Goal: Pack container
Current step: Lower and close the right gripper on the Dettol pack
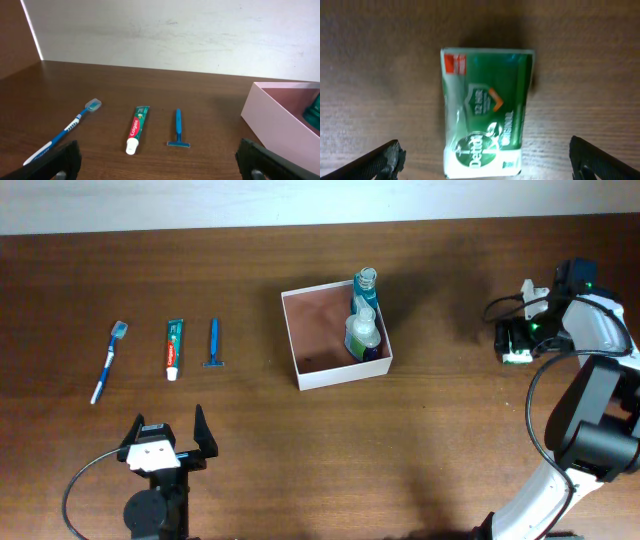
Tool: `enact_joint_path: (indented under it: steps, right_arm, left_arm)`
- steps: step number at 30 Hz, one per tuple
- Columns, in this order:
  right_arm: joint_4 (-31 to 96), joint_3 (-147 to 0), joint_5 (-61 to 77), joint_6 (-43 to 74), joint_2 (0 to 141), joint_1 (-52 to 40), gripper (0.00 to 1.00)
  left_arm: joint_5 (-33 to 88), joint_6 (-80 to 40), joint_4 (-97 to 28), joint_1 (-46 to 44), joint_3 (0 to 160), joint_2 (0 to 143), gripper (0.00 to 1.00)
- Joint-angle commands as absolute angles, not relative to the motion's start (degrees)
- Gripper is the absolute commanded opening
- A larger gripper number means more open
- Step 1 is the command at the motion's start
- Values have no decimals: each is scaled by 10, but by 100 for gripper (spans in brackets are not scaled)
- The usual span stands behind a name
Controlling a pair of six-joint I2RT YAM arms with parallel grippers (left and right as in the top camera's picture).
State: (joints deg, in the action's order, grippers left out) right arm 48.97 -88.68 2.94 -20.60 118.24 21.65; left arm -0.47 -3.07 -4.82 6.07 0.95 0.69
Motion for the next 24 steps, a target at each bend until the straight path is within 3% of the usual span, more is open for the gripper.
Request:
enact_joint_path:
  steps: [1, 24]
  right_arm:
    - [477, -882, 43, -206, 1194, 213, 98]
    - [462, -882, 48, -205, 1228, 213, 99]
  left_arm:
    - [-8, -36, -47, 61, 5, 3, 100]
    - [-9, -36, -47, 61, 5, 3, 99]
